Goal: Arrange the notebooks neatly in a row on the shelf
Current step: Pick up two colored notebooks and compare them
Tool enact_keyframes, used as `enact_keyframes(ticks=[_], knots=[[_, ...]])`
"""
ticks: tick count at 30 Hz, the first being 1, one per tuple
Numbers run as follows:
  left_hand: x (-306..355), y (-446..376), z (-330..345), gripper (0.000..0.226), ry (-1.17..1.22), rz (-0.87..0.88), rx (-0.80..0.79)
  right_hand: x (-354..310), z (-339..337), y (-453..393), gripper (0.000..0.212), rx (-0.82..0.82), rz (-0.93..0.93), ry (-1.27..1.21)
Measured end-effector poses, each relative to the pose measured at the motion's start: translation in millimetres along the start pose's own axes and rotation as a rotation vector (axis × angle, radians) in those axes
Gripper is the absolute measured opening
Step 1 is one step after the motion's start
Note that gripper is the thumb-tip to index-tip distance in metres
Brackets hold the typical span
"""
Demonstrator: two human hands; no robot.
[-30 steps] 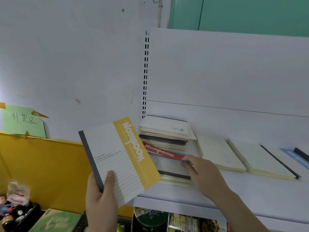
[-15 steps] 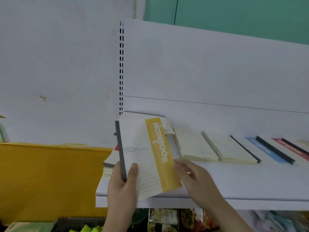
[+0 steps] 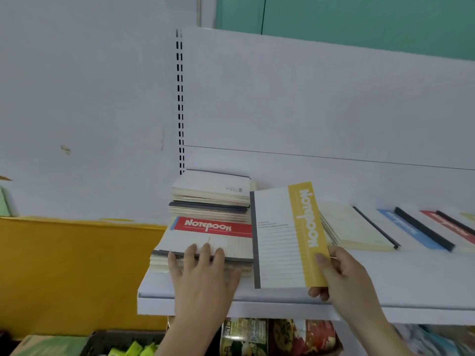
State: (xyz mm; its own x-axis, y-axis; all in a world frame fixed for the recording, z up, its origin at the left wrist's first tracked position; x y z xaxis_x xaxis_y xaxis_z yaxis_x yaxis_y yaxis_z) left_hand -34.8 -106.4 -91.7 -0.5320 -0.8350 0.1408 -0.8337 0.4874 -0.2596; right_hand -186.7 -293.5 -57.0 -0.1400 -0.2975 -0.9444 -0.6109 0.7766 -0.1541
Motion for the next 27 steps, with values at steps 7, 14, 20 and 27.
enact_keyframes(ticks=[7,14,20,27], knots=[[-5,4,-8,0.056,0.162,-0.152,0.345,7,-4,-24,0.012,-0.086,-0.030,-0.059],[11,6,-10,0.063,0.279,-0.589,-0.066,16,-23,-43,0.013,-0.213,-0.110,-0.035],[15,17,-9,0.046,0.803,-0.629,-0.013,30,-33,-50,0.012,-0.262,-0.097,-0.072],[29,34,-40,0.018,1.145,-0.551,0.301,27,-48,-52,0.012,-0.224,-0.142,-0.171]])
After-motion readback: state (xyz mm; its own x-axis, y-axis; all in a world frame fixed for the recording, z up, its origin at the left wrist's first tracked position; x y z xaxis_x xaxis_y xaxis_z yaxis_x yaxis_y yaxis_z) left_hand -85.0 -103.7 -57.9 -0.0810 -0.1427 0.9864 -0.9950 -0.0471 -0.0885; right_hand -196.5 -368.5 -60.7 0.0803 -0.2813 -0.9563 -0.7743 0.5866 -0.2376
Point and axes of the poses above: each hand's wrist, its own y-axis away from the middle knuckle, its own z-axis out of the palm, x = y × z, the point moved 4 cm from there along -y, towards the middle knuckle, and after that the axes turned 3 degrees about x, right-handed, at the moved point
